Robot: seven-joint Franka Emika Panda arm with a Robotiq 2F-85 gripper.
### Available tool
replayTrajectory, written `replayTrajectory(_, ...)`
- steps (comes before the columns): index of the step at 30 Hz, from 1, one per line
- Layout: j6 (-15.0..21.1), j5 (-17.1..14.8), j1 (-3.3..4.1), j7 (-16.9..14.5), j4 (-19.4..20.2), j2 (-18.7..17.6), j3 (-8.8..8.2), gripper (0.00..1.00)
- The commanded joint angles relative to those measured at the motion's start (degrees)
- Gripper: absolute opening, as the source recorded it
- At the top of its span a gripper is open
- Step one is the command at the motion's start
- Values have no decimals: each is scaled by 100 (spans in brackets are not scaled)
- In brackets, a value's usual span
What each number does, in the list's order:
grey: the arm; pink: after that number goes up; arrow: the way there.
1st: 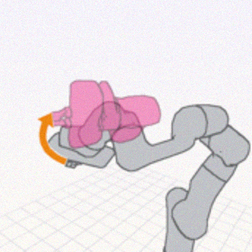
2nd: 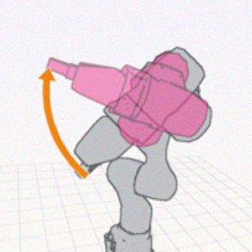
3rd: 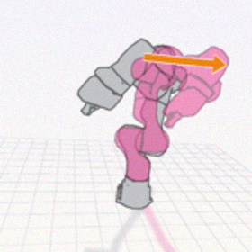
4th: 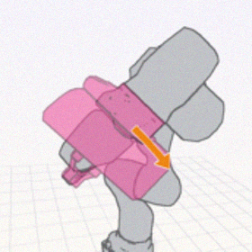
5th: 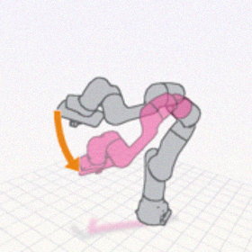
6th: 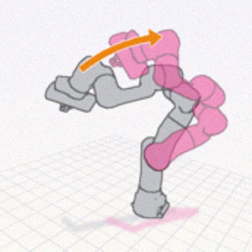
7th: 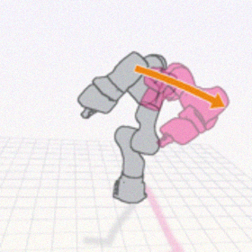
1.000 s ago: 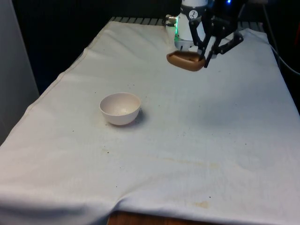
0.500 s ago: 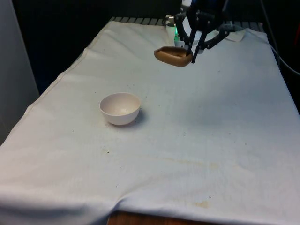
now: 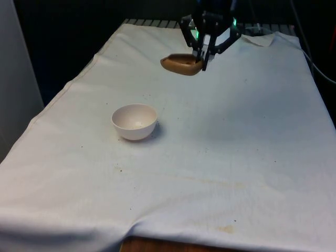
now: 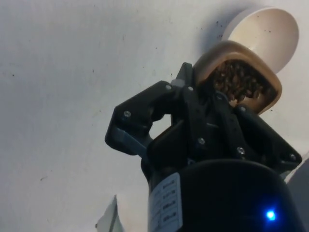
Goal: Pour the coffee beans from the cup into the bowl.
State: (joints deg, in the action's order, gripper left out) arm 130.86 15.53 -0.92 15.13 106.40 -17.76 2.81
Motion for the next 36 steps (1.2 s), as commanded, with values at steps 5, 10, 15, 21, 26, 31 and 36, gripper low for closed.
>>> replayTrajectory(5, 120, -292, -69, -252, 40, 11, -40, 2)
replayTrajectory(10, 120, -493, -34, -441, 17, 0, -195, 2)
replayTrajectory(15, 223, -911, -97, -814, 40, 6, -281, 2)
replayTrajectory(21, 264, -1209, -115, -1083, 52, 11, -390, 2)
replayTrajectory(26, 292, -1570, -115, -1421, 57, 6, -539, 2)
replayTrajectory(31, 315, -1828, -120, -1656, 74, -6, -630, 2)
replayTrajectory(36, 361, -2212, -126, -2017, 86, -57, -768, 2)
